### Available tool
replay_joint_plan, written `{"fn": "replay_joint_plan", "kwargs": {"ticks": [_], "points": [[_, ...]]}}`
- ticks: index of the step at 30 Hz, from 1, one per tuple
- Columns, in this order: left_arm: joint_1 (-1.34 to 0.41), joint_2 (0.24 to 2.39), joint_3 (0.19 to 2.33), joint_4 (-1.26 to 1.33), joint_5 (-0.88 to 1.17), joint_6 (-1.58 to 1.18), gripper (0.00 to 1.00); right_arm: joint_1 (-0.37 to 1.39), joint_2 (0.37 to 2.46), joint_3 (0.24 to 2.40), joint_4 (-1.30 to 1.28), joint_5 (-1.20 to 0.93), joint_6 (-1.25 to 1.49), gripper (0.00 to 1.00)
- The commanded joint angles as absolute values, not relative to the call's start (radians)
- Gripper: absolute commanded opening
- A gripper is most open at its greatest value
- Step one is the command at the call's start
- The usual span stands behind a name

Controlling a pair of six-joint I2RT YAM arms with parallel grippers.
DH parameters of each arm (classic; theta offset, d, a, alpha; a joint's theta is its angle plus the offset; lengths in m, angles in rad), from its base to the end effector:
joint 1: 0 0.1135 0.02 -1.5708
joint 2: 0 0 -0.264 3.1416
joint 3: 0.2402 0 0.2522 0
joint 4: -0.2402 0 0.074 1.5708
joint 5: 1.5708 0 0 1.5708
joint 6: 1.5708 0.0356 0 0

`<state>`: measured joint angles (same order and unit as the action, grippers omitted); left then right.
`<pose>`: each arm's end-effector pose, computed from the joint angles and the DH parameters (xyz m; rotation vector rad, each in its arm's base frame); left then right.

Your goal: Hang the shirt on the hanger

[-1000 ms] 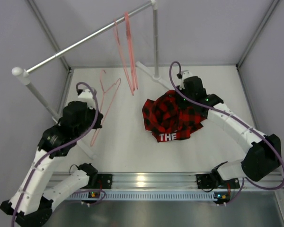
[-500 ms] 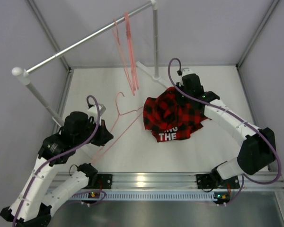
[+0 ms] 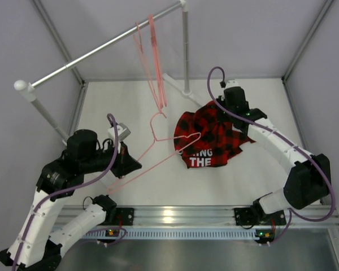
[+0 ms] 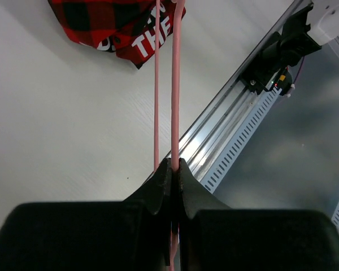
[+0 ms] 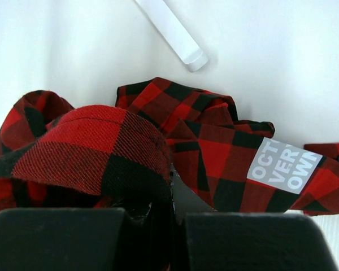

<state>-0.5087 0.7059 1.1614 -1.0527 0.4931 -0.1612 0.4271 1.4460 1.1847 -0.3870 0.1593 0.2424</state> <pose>0.0790 -0.0633 0.3872 0.6727 2.1279 -0.9107 0.2993 0.1300 0.3042 -0.1167 2.2134 0.1947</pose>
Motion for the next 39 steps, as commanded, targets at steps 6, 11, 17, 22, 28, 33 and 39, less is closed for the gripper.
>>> {"fn": "replay_joint_plan", "kwargs": {"ticks": [6,11,17,22,28,33,39], "points": [[-0.508,0.774,1.287,-0.986,0.581,-0.089,0.0,0.417,1.358,1.187,-0.342,0.059,0.23,0.0],[-0.508,0.871,1.285,-0.947,0.629,-0.032,0.0,0.422,1.284,1.213,-0.403,-0.153,0.163,0.0],[-0.508,0.995,1.336,-0.888,0.656,-0.008,0.0,0.449,1.217,1.288,-0.521,-0.206,0.1,0.0],[-0.508,1.118,1.425,-0.864,0.634,0.037,0.0,0.463,1.207,1.438,-0.636,-0.219,0.084,0.0],[-0.508,1.265,1.578,-0.792,0.773,0.116,0.0,0.486,1.241,1.553,-0.66,-0.27,0.129,0.0],[-0.518,1.41,1.698,-0.782,0.899,0.182,0.0,0.5,1.325,1.728,-0.716,-0.279,0.123,0.0],[-0.531,1.505,1.758,-0.671,0.896,0.193,0.0,0.5,1.385,1.885,-0.764,-0.279,0.115,0.0]]}}
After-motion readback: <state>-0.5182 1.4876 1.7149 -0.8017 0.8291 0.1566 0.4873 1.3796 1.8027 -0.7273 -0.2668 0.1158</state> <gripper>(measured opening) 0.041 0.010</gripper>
